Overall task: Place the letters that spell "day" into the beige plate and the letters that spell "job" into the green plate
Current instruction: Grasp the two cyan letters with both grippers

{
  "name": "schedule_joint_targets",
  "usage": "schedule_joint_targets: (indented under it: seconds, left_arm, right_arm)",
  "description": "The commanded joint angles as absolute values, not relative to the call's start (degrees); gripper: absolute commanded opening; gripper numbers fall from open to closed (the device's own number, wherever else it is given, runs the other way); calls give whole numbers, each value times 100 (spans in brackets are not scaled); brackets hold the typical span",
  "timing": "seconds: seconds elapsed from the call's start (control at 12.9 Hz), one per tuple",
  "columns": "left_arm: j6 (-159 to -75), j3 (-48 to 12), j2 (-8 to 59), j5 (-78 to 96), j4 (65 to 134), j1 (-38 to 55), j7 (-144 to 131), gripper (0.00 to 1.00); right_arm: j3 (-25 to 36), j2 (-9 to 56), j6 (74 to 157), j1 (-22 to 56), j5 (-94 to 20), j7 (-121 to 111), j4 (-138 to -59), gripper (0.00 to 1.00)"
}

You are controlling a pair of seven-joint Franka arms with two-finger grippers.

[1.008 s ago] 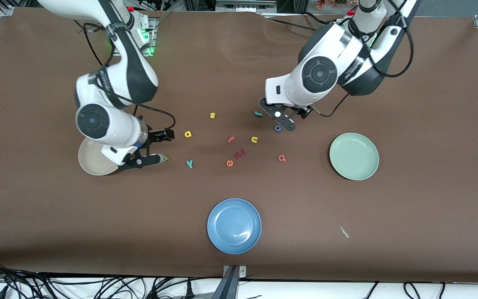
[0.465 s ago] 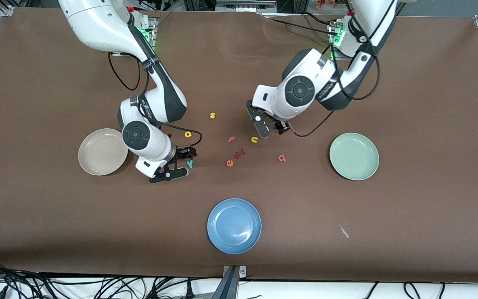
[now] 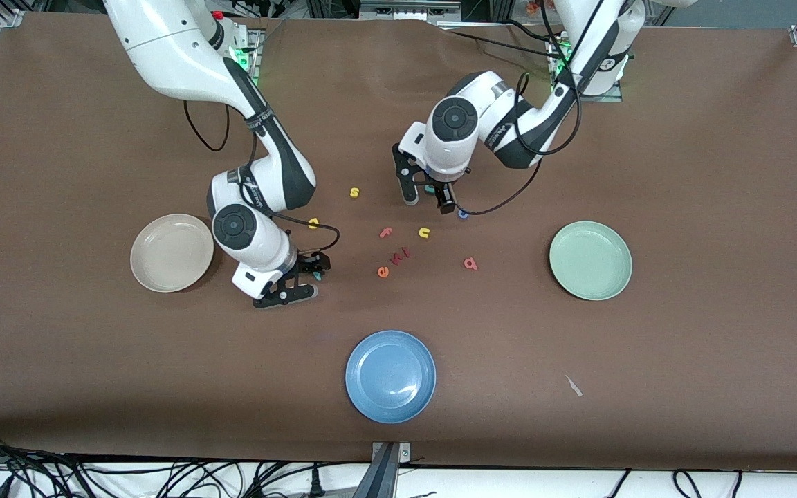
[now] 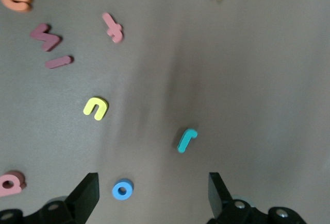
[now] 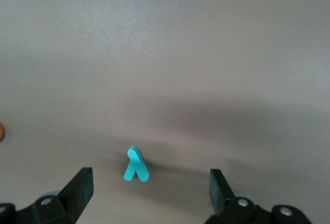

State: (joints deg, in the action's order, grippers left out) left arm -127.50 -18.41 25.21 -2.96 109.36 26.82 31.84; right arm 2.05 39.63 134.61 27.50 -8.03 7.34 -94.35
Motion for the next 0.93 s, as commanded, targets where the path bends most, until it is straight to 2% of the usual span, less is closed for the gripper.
schedule_joint_targets:
  seconds: [0.0,0.16,0.39,0.47,0.54,0.62,0.78,0.85]
  left_arm:
    - [-13313,-1837,2531,-667,11327,2742,3638,92]
    - [-13849,-1837,2566,-825,11662,2786,3858,90]
    - [-13974,-1837,2715,-1072,11725,2979,3858,84]
    - [-14140,-1837,2785,-1229,11725,2988,3858,79]
    - [-14220,-1837,2838,-1439,11733,2988,3858,72]
    - [-14247,-1846,2865,-1589,11725,3006,3858,70]
    - [-14247,-1837,2909,-1626,11742,3006,3858,68]
    - [-14247,-1846,2935,-1626,11742,3041,3858,65]
  right_arm:
    - [237,4087,13728,2883,-879,791,-9492,99]
    - [237,4113,13755,2926,-879,791,-9510,90]
    - [237,4166,13860,2944,-862,774,-9562,86]
    - [237,4166,13860,2944,-861,756,-9562,79]
    - [237,4166,13860,2944,-853,756,-9562,76]
    - [237,4183,13860,2936,-853,738,-9571,71]
    - [246,4201,13860,2944,-852,729,-9571,54]
    - [246,4210,13860,2944,-844,729,-9571,50]
